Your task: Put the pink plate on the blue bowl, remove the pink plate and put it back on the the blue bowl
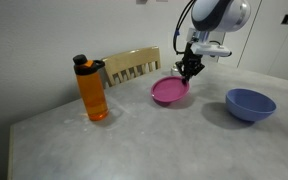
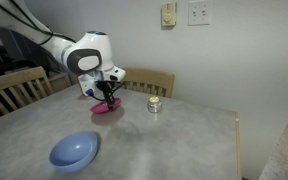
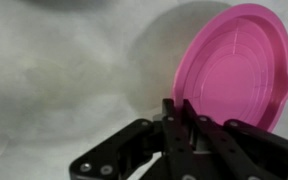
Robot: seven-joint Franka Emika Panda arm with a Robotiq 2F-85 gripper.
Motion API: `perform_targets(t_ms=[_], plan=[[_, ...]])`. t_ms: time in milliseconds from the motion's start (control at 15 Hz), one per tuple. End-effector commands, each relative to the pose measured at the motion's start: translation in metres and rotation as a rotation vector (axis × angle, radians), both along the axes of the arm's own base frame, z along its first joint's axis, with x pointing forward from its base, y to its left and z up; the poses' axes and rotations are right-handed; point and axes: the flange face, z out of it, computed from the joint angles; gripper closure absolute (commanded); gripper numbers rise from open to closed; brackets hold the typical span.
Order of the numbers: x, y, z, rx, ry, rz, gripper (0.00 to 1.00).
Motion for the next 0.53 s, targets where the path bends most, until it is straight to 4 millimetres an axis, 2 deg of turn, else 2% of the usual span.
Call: perform_targets(t_ms=[0, 467], plan=[[-0.033, -0.027, 0.011, 0.0, -0.025, 0.071, 0.97], [-0.06, -0.063, 0.032, 0.005, -0.065, 0.184, 0.97]])
